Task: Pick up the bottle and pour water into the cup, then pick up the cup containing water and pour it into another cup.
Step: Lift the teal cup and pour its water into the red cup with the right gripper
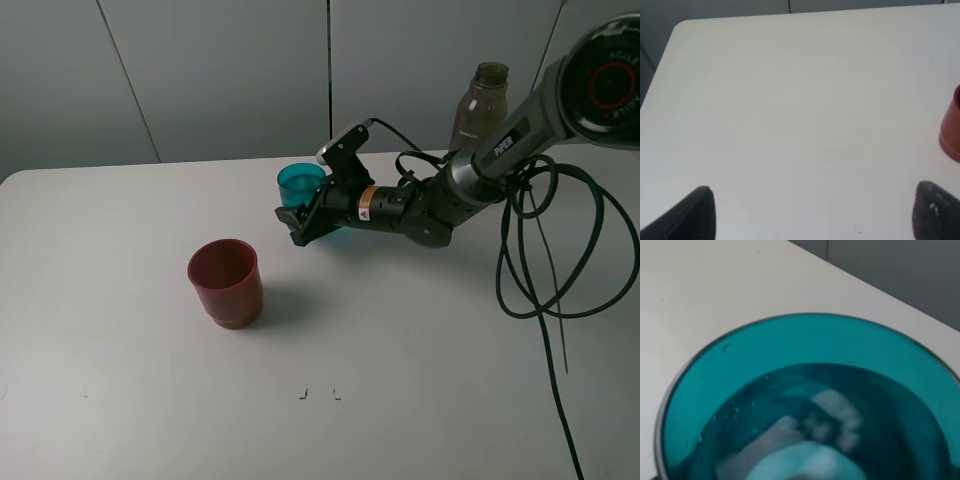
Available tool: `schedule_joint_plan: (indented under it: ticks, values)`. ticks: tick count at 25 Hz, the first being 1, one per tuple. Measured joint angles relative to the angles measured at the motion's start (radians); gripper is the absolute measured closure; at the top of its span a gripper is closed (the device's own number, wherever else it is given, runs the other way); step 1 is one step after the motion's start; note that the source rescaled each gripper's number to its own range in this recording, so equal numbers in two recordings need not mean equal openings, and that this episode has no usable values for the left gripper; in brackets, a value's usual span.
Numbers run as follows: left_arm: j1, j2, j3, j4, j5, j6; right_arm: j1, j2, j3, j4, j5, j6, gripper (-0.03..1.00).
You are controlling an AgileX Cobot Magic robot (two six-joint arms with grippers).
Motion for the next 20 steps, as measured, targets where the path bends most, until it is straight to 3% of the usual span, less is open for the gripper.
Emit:
schedule_joint_plan:
  ticks: [20]
  values:
    - [0.000,0.000,0.000,0.000,0.000,0.000,0.004,-0.118,0.000,-0.067,0.063,-0.022,0.90]
